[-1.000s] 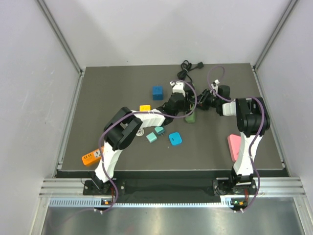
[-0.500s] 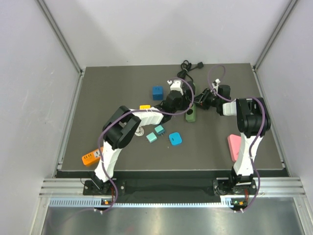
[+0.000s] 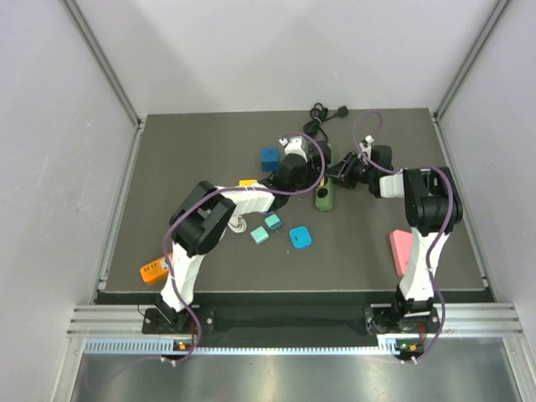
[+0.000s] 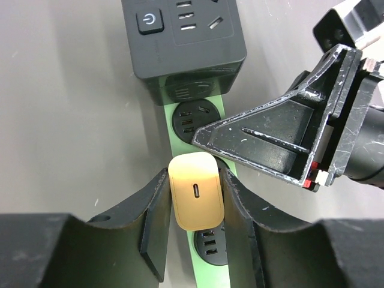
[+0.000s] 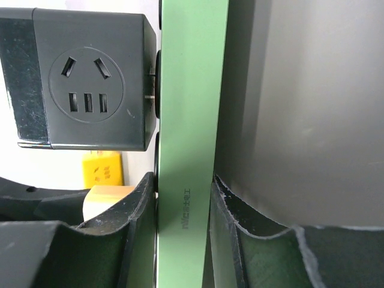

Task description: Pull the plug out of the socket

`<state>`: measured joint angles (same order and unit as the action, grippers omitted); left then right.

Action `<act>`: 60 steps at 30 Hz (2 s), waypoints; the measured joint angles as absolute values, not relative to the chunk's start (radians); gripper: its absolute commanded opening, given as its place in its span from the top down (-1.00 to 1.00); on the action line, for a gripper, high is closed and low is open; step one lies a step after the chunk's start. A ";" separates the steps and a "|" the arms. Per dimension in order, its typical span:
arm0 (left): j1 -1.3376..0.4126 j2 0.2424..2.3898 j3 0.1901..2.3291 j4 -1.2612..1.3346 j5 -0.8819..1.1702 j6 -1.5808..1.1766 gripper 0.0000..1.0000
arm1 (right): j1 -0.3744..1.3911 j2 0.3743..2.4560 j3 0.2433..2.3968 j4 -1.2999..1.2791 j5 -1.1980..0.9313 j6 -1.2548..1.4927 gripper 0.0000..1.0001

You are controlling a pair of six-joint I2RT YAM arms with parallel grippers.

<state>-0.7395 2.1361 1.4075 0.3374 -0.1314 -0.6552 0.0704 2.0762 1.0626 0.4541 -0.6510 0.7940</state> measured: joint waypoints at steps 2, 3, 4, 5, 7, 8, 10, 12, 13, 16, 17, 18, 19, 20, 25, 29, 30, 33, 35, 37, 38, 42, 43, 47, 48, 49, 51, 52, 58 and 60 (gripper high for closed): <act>-0.738 2.103 1.352 0.359 -0.139 -0.684 1.00 | 0.083 2.076 1.063 0.448 -0.673 0.793 1.00; -0.736 2.088 1.332 0.366 -0.144 -0.698 1.00 | 0.089 2.076 1.063 0.447 -0.677 0.794 1.00; -0.734 2.078 1.319 0.367 -0.146 -0.709 1.00 | 0.095 2.076 1.063 0.448 -0.679 0.794 1.00; -0.733 2.075 1.316 0.366 -0.146 -0.713 1.00 | 0.097 2.076 1.063 0.448 -0.679 0.794 1.00; -0.736 2.074 1.332 0.342 -0.150 -0.700 1.00 | 0.098 2.076 1.067 0.447 -0.678 0.794 1.00; -0.749 2.078 1.365 0.293 -0.164 -0.669 1.00 | 0.097 2.076 1.068 0.448 -0.678 0.796 1.00; -0.778 2.097 1.466 0.179 -0.228 -0.583 1.00 | 0.096 2.074 1.076 0.454 -0.675 0.802 1.00; -0.807 2.127 1.572 0.082 -0.290 -0.506 1.00 | 0.084 2.065 1.082 0.458 -0.675 0.806 1.00; -0.813 2.137 1.599 0.064 -0.305 -0.489 1.00 | 0.076 2.059 1.082 0.460 -0.675 0.805 1.00; -0.790 2.133 1.576 0.099 -0.265 -0.540 1.00 | 0.069 2.049 1.082 0.459 -0.673 0.803 1.00; -0.770 2.122 1.531 0.147 -0.227 -0.592 1.00 | 0.069 2.050 1.082 0.456 -0.668 0.800 1.00; -0.748 2.111 1.489 0.181 -0.181 -0.641 1.00 | 0.071 2.051 1.081 0.446 -0.647 0.784 1.00; -0.728 2.098 1.462 0.192 -0.156 -0.667 1.00 | 0.072 2.058 1.081 0.437 -0.601 0.768 1.00; -0.717 2.086 1.454 0.185 -0.152 -0.678 1.00 | 0.065 2.069 1.081 0.434 -0.579 0.773 1.00; -0.743 2.024 1.501 0.170 -0.254 -0.559 1.00 | 0.041 2.070 1.083 0.457 -0.524 0.762 1.00; -0.833 1.925 1.503 0.178 -0.260 -0.489 1.00 | 0.041 2.070 1.083 0.465 -0.510 0.760 1.00; -0.849 1.899 1.500 0.171 -0.246 -0.479 1.00 | 0.041 2.070 1.083 0.466 -0.509 0.760 1.00; -0.858 1.811 1.462 0.125 -0.180 -0.455 1.00 | 0.041 2.070 1.090 0.461 -0.507 0.758 1.00; -0.848 1.759 1.427 0.068 -0.135 -0.445 1.00 | 0.041 2.071 1.093 0.458 -0.506 0.758 1.00; -0.836 1.716 1.385 0.011 -0.064 -0.442 1.00 | 0.040 2.071 1.095 0.456 -0.504 0.758 1.00; -0.829 1.703 1.364 -0.007 -0.029 -0.442 1.00 | 0.039 2.071 1.094 0.457 -0.504 0.758 1.00; -0.806 1.685 1.268 -0.059 0.093 -0.446 1.00 | 0.036 2.072 1.094 0.463 -0.506 0.758 1.00; -0.805 1.685 1.245 -0.074 0.116 -0.451 1.00 | 0.035 2.073 1.094 0.464 -0.507 0.758 1.00; -0.793 1.702 1.225 -0.112 0.158 -0.481 0.97 | 0.035 2.073 1.093 0.466 -0.508 0.758 1.00; -0.789 1.711 1.227 -0.119 0.165 -0.491 0.95 | 0.035 2.073 1.093 0.467 -0.508 0.758 1.00; -0.785 1.721 1.227 -0.133 0.172 -0.502 0.93 | 0.035 2.073 1.093 0.467 -0.508 0.758 1.00; -0.772 1.746 1.227 -0.158 0.187 -0.521 0.83 | 0.035 2.073 1.093 0.468 -0.509 0.757 1.00; -0.765 1.757 1.224 -0.160 0.188 -0.526 0.75 | 0.034 2.073 1.093 0.468 -0.509 0.758 1.00; -0.723 1.777 1.185 -0.163 0.188 -0.551 0.35 | 0.034 2.075 1.093 0.471 -0.512 0.758 1.00; -0.716 1.779 1.181 -0.166 0.182 -0.551 0.05 | 0.032 2.077 1.093 0.475 -0.517 0.759 1.00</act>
